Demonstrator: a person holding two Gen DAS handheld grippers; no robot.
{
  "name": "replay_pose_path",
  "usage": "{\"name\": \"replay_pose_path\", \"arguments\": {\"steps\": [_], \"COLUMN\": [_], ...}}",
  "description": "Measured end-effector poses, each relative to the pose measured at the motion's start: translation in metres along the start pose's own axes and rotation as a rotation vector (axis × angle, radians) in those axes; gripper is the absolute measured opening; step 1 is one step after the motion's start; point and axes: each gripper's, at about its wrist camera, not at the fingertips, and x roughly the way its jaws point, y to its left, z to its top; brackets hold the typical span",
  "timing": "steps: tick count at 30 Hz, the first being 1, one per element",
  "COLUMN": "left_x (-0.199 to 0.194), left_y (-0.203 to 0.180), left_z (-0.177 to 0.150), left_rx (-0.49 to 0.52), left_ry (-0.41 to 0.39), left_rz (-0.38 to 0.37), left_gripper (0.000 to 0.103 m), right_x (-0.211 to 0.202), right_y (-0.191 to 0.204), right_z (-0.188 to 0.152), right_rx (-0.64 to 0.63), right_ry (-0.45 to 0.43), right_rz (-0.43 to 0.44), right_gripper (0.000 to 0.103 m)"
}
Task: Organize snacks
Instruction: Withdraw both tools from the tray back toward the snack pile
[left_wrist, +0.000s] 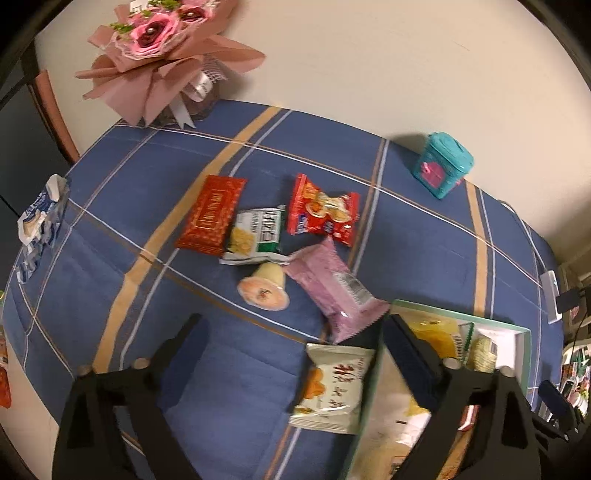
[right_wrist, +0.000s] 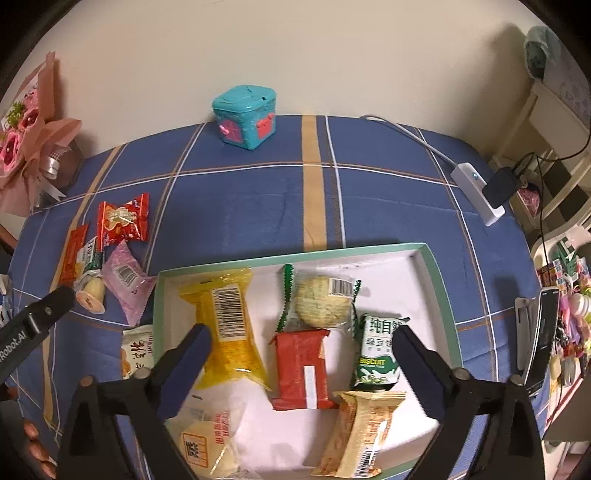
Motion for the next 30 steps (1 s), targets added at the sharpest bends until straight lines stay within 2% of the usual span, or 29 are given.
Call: {"name": "replay_pose_path", "arguments": {"steps": [10, 16, 24, 30], "left_x": [-0.003, -0.005, 0.004, 0.019], "left_y": [0.047, 0.087, 0.131, 0.143], "left_z": [0.011, 0.02, 0.023, 0.02], "left_rx": [-0.039, -0.085, -0.136, -0.098], "left_ry": [-0.042, -0.055, -0.02, 0.039], "left_rz": [0.047, 0.08, 0.104, 0.128], "left_gripper": [0.1, 0.1, 0.1, 0.1], "right_x": [0.005, 0.007, 0.013, 0.026], "right_y": [0.032, 0.064, 0.115, 0.141], "right_z": [-0.001, 0.0, -0.009, -0.018], "right_rx": [-0.043, -0.082, -0.164, -0.182], "right_ry": [-0.002, 0.002, 0.02, 0.072], "right_rz": [-0.012, 0.015, 0.073, 0.113], "right_gripper": [0.103, 0.103, 0.103, 0.103]}}
